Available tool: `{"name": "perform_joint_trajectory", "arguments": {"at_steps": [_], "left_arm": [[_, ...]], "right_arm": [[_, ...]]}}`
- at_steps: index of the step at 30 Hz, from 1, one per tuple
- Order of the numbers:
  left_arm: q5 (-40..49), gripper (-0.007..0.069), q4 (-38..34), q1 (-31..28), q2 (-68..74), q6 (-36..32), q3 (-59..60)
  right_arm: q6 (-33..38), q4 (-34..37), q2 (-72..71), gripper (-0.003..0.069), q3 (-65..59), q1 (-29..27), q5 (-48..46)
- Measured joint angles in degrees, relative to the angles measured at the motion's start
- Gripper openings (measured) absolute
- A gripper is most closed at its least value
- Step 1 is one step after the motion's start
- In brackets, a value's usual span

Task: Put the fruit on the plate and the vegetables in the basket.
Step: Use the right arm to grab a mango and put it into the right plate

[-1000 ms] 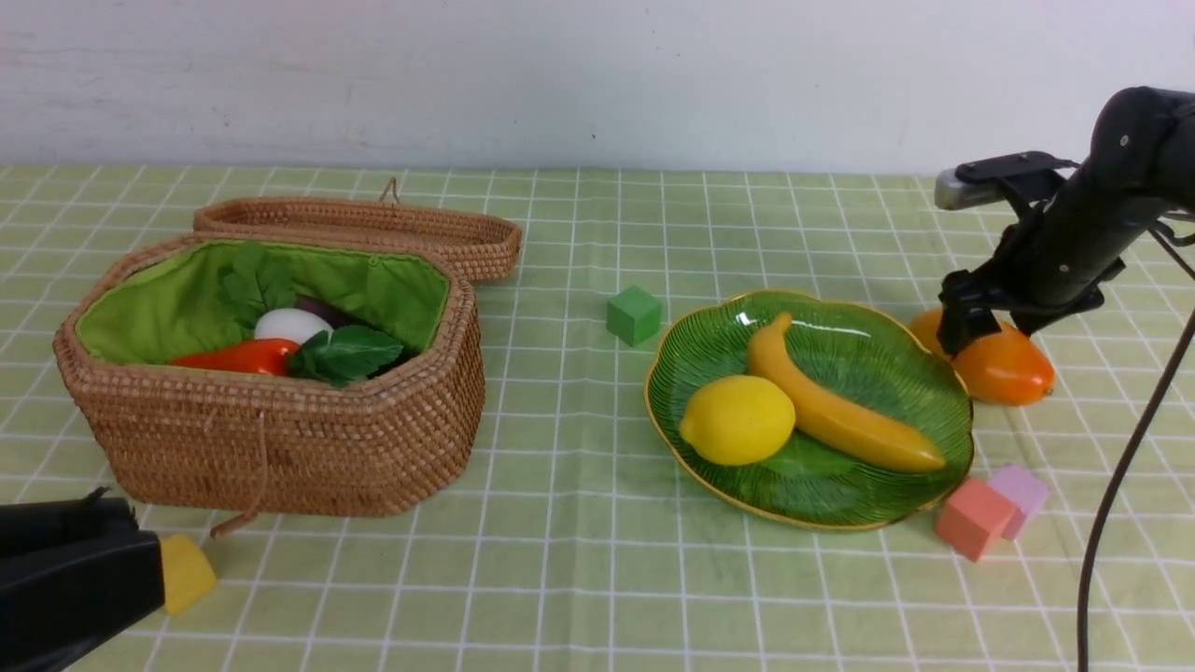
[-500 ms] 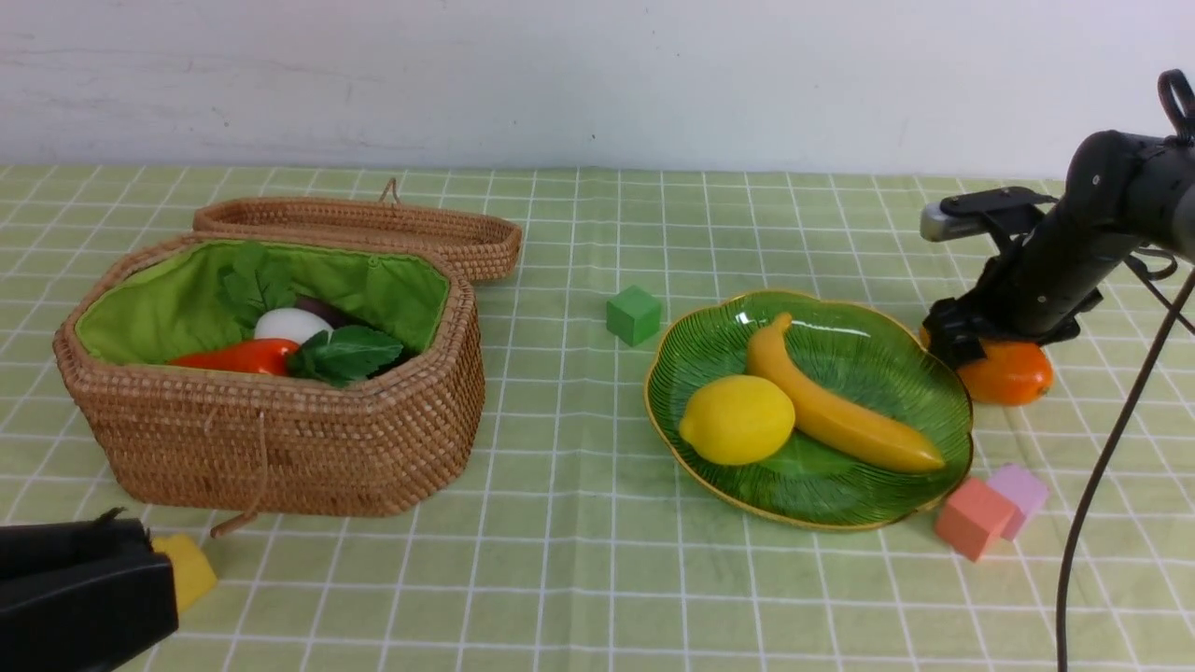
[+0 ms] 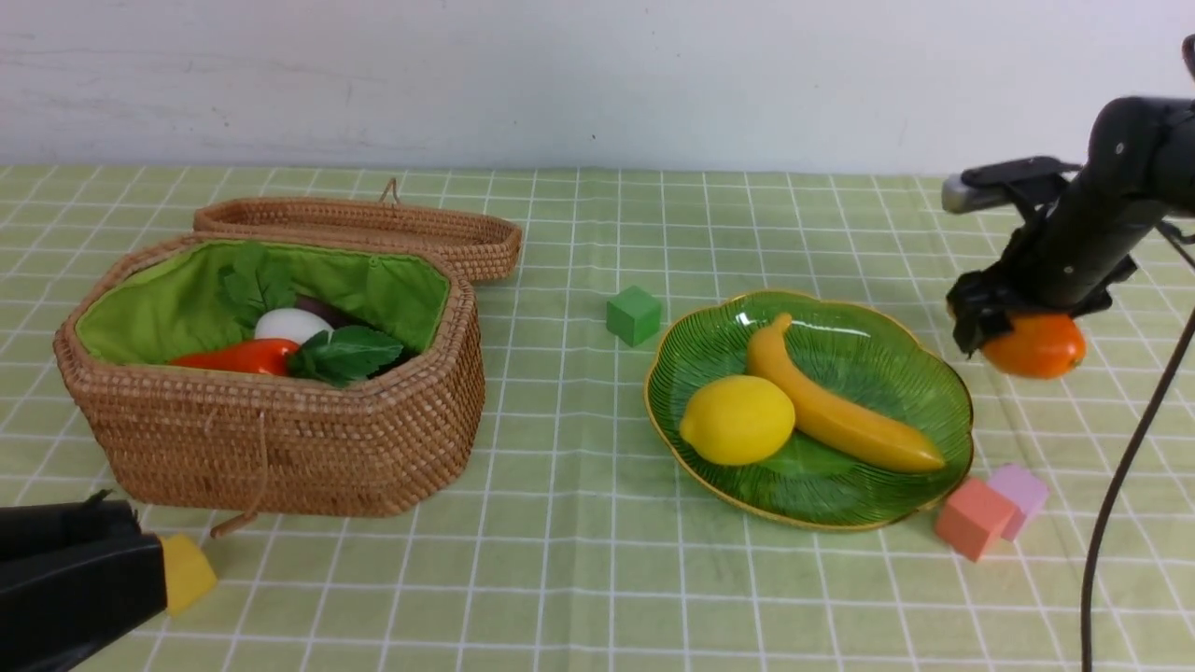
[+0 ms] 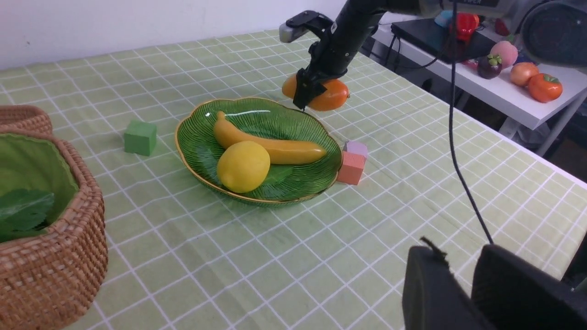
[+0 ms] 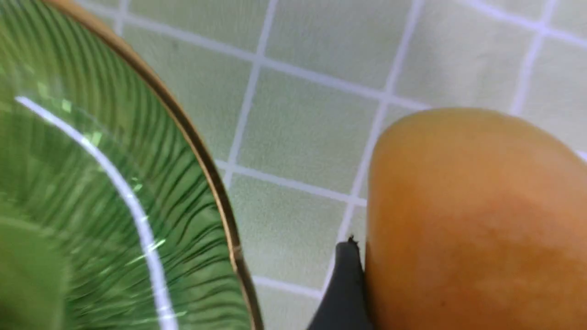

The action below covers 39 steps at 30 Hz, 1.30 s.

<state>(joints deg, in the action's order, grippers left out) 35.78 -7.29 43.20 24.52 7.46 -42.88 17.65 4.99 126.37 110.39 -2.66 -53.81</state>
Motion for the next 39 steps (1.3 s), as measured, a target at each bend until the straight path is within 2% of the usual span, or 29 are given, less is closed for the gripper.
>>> {"name": "perform_joint_trajectory", "arguments": {"at_steps": [4, 8, 10, 13, 20, 27, 29, 31, 34, 39], "left_arm": [[-2.43, 0.0148, 0.72, 0.00, 0.00, 0.00, 0.00], [-6.02, 0.0149, 1.51, 0.00, 0.00, 0.00, 0.00], [-9.11, 0.0149, 1.64, 0.00, 0.00, 0.00, 0.00], [-11.40, 0.0150, 1.77, 0.00, 0.00, 0.00, 0.00], [-12.75, 0.0150, 2.88, 0.00, 0.00, -0.05, 0.00], [-12.75, 0.0151, 2.95, 0.00, 0.00, -0.17, 0.00], [-12.75, 0.0151, 2.95, 0.00, 0.00, -0.17, 0.00], [-12.75, 0.0151, 2.95, 0.00, 0.00, -0.17, 0.00], [-12.70, 0.0151, 2.95, 0.00, 0.00, -0.17, 0.00], [-12.15, 0.0152, 3.23, 0.00, 0.00, -0.17, 0.00]], "right_arm": [[-2.24, 1.04, -7.55, 0.0558, 0.00, 0.12, -3.15], [-2.47, 5.74, -12.09, 0.0558, 0.05, 0.65, -7.27], [-1.73, 10.56, -14.06, 0.0558, 0.05, 1.79, -10.49], [-0.20, 13.47, -14.02, 0.0558, -0.10, 3.91, -13.34], [0.86, 13.32, -10.53, 0.0558, -3.87, 9.15, -13.24], [0.41, 11.58, -5.55, 0.0559, -4.68, 10.03, -12.08], [0.01, 11.44, -5.15, 0.0590, -4.68, 10.03, -11.85], [-0.47, 11.32, -5.22, 0.0654, -4.68, 10.03, -11.85], [-0.93, 11.32, -5.89, 0.0679, -4.68, 10.03, -12.29], [-1.65, 11.31, -9.99, 0.0636, -4.68, 10.03, -15.65]]}}
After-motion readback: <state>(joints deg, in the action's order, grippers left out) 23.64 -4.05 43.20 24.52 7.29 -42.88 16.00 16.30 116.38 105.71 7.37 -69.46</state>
